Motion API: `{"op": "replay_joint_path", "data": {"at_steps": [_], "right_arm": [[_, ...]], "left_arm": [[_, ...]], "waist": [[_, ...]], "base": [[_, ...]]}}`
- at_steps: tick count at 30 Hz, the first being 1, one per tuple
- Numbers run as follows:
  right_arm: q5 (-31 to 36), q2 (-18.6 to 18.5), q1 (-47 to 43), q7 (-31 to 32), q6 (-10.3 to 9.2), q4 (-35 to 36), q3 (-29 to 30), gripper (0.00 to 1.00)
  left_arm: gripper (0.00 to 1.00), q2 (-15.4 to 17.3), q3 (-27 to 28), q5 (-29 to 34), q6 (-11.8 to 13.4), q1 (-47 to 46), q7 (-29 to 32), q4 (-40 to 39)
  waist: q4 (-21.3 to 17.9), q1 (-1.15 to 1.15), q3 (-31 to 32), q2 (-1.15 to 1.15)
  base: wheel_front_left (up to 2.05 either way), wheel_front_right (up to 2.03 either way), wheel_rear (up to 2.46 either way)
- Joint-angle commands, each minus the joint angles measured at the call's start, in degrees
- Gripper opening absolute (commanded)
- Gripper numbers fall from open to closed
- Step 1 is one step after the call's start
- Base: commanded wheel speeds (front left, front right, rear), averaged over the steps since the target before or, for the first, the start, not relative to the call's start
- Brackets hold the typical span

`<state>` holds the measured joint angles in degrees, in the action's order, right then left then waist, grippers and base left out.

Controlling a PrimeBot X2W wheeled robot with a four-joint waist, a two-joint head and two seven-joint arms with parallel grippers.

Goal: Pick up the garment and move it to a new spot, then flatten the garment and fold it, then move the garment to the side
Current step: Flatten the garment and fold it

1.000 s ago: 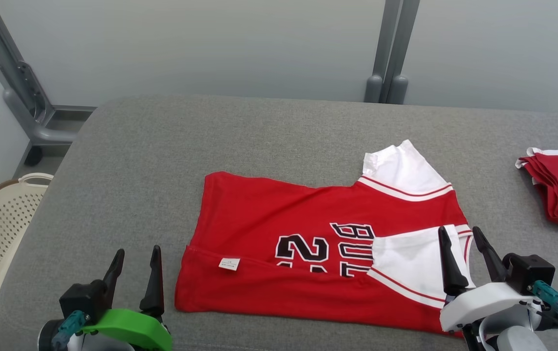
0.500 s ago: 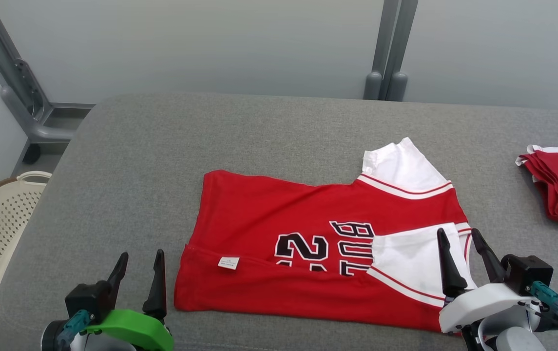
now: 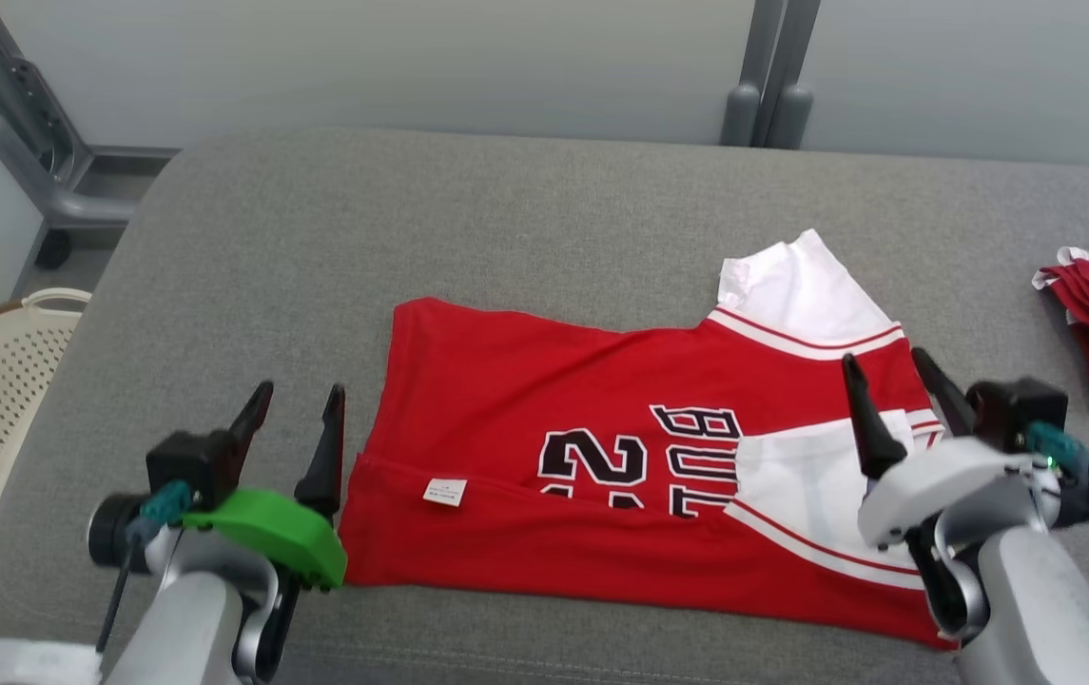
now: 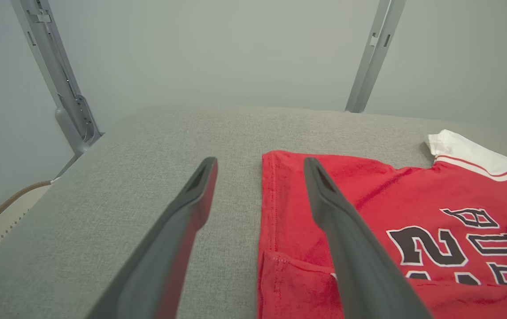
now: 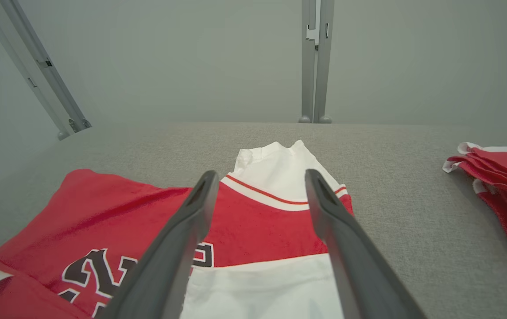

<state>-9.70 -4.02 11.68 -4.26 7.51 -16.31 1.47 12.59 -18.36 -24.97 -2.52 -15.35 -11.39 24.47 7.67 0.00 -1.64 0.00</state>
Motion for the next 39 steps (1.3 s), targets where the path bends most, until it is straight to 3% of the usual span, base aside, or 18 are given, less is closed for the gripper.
{"op": "replay_joint_path", "data": {"at_steps": [1, 10, 16, 22, 39], "right_arm": [[0.0, -1.7, 2.7, 2.8, -0.05, 0.5, -1.1, 1.0], [-3.9, -13.4, 19.1, 23.0, -0.06, -1.1, -11.3, 1.0], [-6.2, -19.2, 27.7, 30.3, -0.06, -1.7, -18.5, 1.0], [-7.9, -22.0, 34.7, 31.2, -0.06, -2.3, -23.0, 1.0], [-8.5, -23.0, 45.5, 26.6, -0.06, -10.9, -26.2, 1.0]], "left_arm": [[1.0, 0.3, -0.5, 0.4, -0.6, -3.1, 1.2, 0.6], [1.0, 0.0, -4.0, 2.6, -2.2, -19.6, 10.6, 8.8], [1.0, -0.2, -4.9, 2.0, -3.1, -27.7, 15.5, 14.6], [1.0, -0.2, -5.7, 2.4, -3.4, -34.2, 17.9, 19.3], [1.0, -2.2, -8.5, 1.6, -3.9, -42.1, 22.9, 29.7]], "waist": [[0.0, 0.0, -3.5, 0.0], [-0.9, 0.0, -10.9, 0.0], [-1.8, 0.0, -14.3, 0.0], [-3.0, 0.0, -18.0, 0.0], [-4.4, 0.0, -23.4, 0.0]], "base": [[0.0, 0.0, 0.0], [0.0, 0.0, 0.0], [0.0, 0.0, 0.0], [0.0, 0.0, 0.0], [0.0, 0.0, 0.0]]}}
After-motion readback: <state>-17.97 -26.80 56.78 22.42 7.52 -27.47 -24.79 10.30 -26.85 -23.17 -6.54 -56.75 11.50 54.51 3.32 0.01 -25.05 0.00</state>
